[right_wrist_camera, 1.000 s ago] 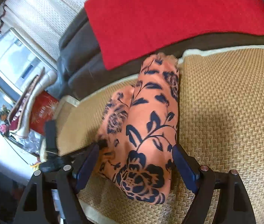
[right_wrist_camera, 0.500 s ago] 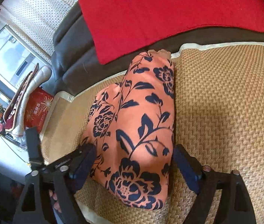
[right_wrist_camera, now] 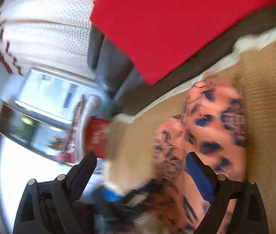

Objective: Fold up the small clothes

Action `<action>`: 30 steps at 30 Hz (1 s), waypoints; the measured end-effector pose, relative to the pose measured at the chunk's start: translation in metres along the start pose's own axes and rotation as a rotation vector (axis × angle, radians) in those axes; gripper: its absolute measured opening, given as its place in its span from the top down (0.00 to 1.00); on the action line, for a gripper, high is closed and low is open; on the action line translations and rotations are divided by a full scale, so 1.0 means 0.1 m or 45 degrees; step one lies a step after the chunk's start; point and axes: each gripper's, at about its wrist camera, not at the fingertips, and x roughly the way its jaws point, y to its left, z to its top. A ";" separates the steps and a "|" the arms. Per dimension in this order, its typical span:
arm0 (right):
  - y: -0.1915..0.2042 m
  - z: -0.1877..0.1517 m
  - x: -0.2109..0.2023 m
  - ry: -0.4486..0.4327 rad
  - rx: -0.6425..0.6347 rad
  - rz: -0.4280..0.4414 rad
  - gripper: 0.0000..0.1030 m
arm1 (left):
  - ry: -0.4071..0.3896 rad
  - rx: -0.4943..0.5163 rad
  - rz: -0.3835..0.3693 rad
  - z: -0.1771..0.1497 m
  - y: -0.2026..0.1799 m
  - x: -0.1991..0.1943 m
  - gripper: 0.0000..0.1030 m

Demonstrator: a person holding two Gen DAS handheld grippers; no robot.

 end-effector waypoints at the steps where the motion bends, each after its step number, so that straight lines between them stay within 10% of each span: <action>1: -0.16 0.12 0.14 0.011 0.058 -0.103 0.08 | -0.004 -0.001 0.005 -0.02 0.01 0.00 0.52; 3: -0.69 0.31 0.51 0.138 0.153 -0.300 0.10 | 0.023 -0.010 0.000 -0.06 0.03 0.02 0.49; 4: -0.77 0.35 0.49 0.096 0.206 -0.223 0.11 | 0.023 -0.016 -0.009 -0.07 0.05 0.00 0.48; 8: -0.47 0.32 0.20 0.005 0.106 -0.382 0.09 | 0.012 -0.080 -0.030 -0.10 0.11 -0.24 0.49; 13: -0.37 -0.17 0.35 0.250 0.019 -0.076 0.07 | -0.011 0.056 0.005 -0.19 -0.04 -0.32 0.48; 16: -0.57 -0.33 0.45 0.235 -0.017 -0.302 0.33 | 0.061 -0.035 -0.031 -0.22 0.07 -0.21 0.45; 20: -0.26 -0.53 0.11 0.119 -0.065 -0.272 0.00 | -0.113 -0.059 -0.073 -0.17 0.11 -0.70 0.45; 30: -0.77 -1.14 0.10 0.179 0.161 -0.296 0.05 | 0.049 -0.044 -0.133 -0.08 -0.02 -0.07 0.35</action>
